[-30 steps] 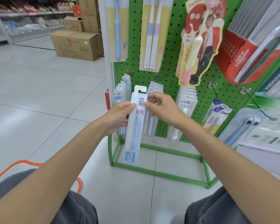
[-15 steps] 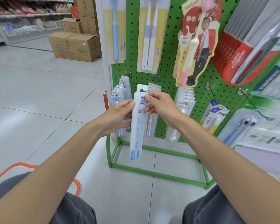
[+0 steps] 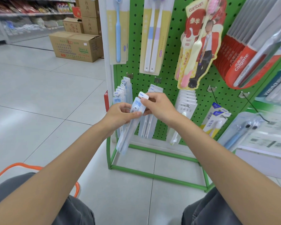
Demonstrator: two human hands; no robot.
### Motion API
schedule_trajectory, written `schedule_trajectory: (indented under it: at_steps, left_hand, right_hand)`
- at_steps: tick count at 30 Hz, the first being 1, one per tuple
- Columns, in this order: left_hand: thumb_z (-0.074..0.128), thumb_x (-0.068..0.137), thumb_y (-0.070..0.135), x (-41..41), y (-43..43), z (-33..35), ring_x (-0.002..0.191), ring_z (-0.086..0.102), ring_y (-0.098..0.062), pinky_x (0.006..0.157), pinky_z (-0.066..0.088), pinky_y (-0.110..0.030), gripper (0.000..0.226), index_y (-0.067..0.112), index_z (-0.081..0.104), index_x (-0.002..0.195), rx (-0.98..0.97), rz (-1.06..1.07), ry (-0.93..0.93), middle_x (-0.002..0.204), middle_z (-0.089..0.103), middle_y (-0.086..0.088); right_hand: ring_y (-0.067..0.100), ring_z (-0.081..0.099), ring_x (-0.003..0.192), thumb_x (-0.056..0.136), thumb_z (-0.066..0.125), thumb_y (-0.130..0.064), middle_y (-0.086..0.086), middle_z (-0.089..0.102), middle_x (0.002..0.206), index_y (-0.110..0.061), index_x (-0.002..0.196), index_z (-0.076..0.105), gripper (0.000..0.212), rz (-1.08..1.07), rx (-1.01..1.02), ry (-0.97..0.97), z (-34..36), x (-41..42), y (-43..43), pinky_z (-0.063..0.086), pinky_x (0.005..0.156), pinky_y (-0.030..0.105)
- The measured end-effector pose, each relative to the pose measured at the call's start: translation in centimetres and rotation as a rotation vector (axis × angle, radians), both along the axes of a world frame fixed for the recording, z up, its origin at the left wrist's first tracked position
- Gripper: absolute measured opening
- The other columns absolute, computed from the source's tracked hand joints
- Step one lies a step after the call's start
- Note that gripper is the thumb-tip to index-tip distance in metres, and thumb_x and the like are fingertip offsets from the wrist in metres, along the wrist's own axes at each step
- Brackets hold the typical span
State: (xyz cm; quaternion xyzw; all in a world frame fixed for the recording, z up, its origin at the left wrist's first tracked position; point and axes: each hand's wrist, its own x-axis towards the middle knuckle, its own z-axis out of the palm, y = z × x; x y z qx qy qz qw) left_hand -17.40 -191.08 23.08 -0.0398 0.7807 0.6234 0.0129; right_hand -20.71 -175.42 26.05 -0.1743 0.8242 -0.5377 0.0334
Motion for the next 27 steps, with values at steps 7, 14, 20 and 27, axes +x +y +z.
schedule_trajectory:
  at_steps: [7,14,20,27]
  left_hand:
    - [0.075,0.085,0.023,-1.3,-1.8,0.9,0.084,0.063,-0.010,0.069,0.051,-0.020,0.028,0.018,0.065,0.111,-0.006,0.104,0.012,0.101,0.065,0.000]
    - [0.067,0.090,0.028,-3.0,-3.9,0.6,0.066,0.050,-0.006,0.068,0.039,-0.023,0.022,0.011,0.067,0.075,-0.221,0.198,0.029,0.074,0.065,0.002]
    - [0.068,0.089,0.038,-4.1,-3.8,0.4,0.053,0.043,-0.008,0.058,0.034,-0.024,0.036,0.011,0.064,0.064,-0.304,0.257,0.107,0.055,0.055,0.004]
    - [0.062,0.093,0.033,-5.3,-4.1,0.0,0.061,0.053,-0.005,0.058,0.038,-0.019,0.035,0.001,0.072,0.083,-0.245,0.303,0.114,0.065,0.063,0.003]
  right_hand:
    - [0.020,0.039,0.055,0.098,0.047,-0.018,0.007,0.039,0.057,-0.010,0.061,0.041,0.038,-0.123,0.211,0.365,1.1,-0.8,-0.6,0.034,0.056,0.032]
    - [0.014,0.027,0.052,0.099,0.045,-0.017,-0.001,0.032,0.054,-0.014,0.060,0.035,0.040,-0.174,0.230,0.375,0.8,-3.4,-2.5,0.023,0.054,0.031]
    - [0.021,0.032,0.054,0.095,0.046,-0.013,0.006,0.037,0.055,-0.010,0.061,0.040,0.034,-0.225,0.435,0.415,-0.2,-6.9,-4.7,0.026,0.053,0.031]
    - [0.019,0.030,0.051,0.093,0.048,-0.009,0.003,0.034,0.053,-0.012,0.056,0.036,0.039,-0.194,0.546,0.371,-0.2,-10.3,-5.8,0.021,0.049,0.029]
